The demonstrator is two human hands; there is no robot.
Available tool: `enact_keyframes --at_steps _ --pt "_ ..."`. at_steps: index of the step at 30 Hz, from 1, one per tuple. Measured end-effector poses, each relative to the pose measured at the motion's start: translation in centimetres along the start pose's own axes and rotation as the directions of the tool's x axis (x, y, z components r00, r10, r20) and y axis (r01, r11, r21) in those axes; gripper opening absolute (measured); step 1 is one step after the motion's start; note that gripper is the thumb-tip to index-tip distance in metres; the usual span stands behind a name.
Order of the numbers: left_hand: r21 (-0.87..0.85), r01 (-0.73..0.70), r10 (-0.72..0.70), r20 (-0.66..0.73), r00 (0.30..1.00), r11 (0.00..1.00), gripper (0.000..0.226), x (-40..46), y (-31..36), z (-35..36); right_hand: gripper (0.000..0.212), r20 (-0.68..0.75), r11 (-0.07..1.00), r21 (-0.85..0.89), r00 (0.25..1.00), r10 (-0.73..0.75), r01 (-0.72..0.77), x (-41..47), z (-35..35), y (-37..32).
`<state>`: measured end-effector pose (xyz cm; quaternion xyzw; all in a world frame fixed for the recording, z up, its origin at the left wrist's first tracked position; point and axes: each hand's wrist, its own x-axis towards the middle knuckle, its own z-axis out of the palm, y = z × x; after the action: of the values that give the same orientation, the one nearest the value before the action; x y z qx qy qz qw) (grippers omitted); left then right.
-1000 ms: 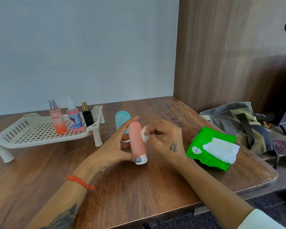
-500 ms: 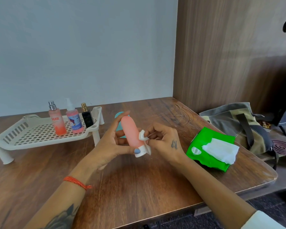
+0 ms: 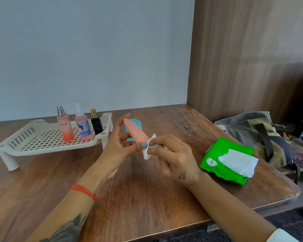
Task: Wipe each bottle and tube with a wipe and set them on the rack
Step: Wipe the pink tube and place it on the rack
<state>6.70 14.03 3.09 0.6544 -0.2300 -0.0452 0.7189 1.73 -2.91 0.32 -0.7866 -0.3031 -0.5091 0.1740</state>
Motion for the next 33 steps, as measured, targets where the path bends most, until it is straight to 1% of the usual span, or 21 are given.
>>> enact_keyframes --at_steps 3,5,6,7,8,9,10,11,12,13,14,15,16,18,21,24,28,29,30,31,33 --pt "-0.014 -0.037 0.037 -0.01 0.999 0.999 0.081 0.0 0.0 -0.1 0.016 0.002 0.966 0.108 0.972 0.235 -0.234 0.3 0.1 -0.1" --pt "-0.02 -0.06 0.059 -0.012 0.998 0.998 0.08 -0.1 0.1 0.1 0.012 0.036 0.867 0.186 0.885 0.464 -0.462 0.5 0.3 -0.3" --pt "-0.019 -0.067 0.066 -0.012 0.998 0.998 0.08 -0.1 0.1 0.2 0.012 0.087 0.774 0.239 0.807 0.584 -0.586 0.7 0.2 -0.3" --pt "-0.017 -0.069 0.069 -0.016 0.998 0.997 0.081 -0.2 0.2 0.3 0.015 0.173 0.637 0.309 0.7 0.693 -0.706 1.0 0.0 -0.4" --pt "-0.014 -0.073 0.073 -0.017 0.997 0.997 0.084 -0.2 0.2 0.4 0.018 0.281 0.45 0.391 0.57 0.772 -0.803 1.3 -0.2 -0.6" --pt "-0.019 -0.073 0.073 -0.019 0.997 0.997 0.089 -0.2 0.2 0.3 0.02 0.394 0.228 0.467 0.432 0.811 -0.854 1.5 -0.4 -0.8" --pt "-0.032 -0.072 0.072 -0.016 0.997 0.997 0.095 -0.2 0.3 0.3 0.024 0.5 -0.005 0.531 0.309 0.809 -0.847 1.7 -0.5 -0.9" --pt "-0.052 -0.071 0.07 -0.008 0.997 0.996 0.102 -0.2 0.3 0.2 0.029 0.594 -0.224 0.58 0.218 0.774 -0.783 1.8 -0.6 -1.0" --pt "-0.067 -0.074 0.074 0.005 0.997 0.995 0.108 -0.2 0.3 0.2 0.034 0.674 -0.411 0.607 0.166 0.72 -0.68 1.9 -0.7 -1.2" --pt "-0.071 -0.08 0.082 0.015 0.997 0.994 0.111 -0.3 0.4 0.3 0.037 0.733 -0.544 0.611 0.15 0.664 -0.575 1.9 -0.8 -1.5" --pt "-0.068 -0.089 0.091 0.022 0.996 0.994 0.112 -0.3 0.5 0.3 0.038 0.77 -0.625 0.601 0.15 0.62 -0.498 1.9 -1.0 -1.8" --pt "-0.066 -0.096 0.097 0.021 0.995 0.993 0.113 -0.3 0.6 0.4 0.036 0.788 -0.665 0.591 0.151 0.597 -0.457 1.9 -1.1 -2.2" --pt "-0.065 -0.1 0.102 0.019 0.995 0.993 0.113 -0.4 0.7 0.4 0.033 0.793 -0.681 0.588 0.147 0.591 -0.437 2.0 -1.2 -2.6" --pt "-0.058 -0.1 0.101 0.01 0.995 0.993 0.111 -0.3 0.7 0.3 0.028 0.771 -0.661 0.611 0.138 0.621 -0.437 2.3 -1.5 -3.1" --pt "-0.016 -0.114 0.113 -0.022 0.993 0.993 0.1 -0.4 0.7 0.4 0.02 0.702 -0.577 0.664 0.13 0.7 -0.476 2.5 -1.9 -3.1" --pt "0.019 -0.135 0.136 -0.037 0.99 0.991 0.088 -0.3 0.5 0.6 0.011 0.664 -0.489 0.654 0.128 0.737 -0.578 2.4 -1.9 -2.8" --pt "0.055 -0.148 0.15 -0.027 0.988 0.987 0.089 0.0 0.0 0.4 0.01 0.592 -0.375 0.635 0.115 0.797 -0.675 2.0 -1.5 -2.9" --pt "0.057 -0.149 0.151 -0.029 0.988 0.987 0.089 0.0 -0.1 0.3 0.008 0.543 -0.308 0.648 0.139 0.828 -0.697 1.9 -1.4 -3.1" --pt "0.054 -0.148 0.15 -0.03 0.988 0.987 0.09 0.0 -0.1 0.2 0.006 0.472 -0.205 0.656 0.182 0.863 -0.726 1.7 -1.4 -3.3" --pt "0.052 -0.146 0.147 -0.027 0.989 0.988 0.091 0.0 -0.1 0.1 0.005 0.38 -0.063 0.638 0.243 0.893 -0.767 1.6 -1.4 -3.6" --pt "0.051 -0.136 0.137 -0.024 0.99 0.989 0.093 -0.1 0.0 0.1 0.011 0.218 0.251 0.506 0.404 0.888 -0.825 1.5 -1.6 -3.9"
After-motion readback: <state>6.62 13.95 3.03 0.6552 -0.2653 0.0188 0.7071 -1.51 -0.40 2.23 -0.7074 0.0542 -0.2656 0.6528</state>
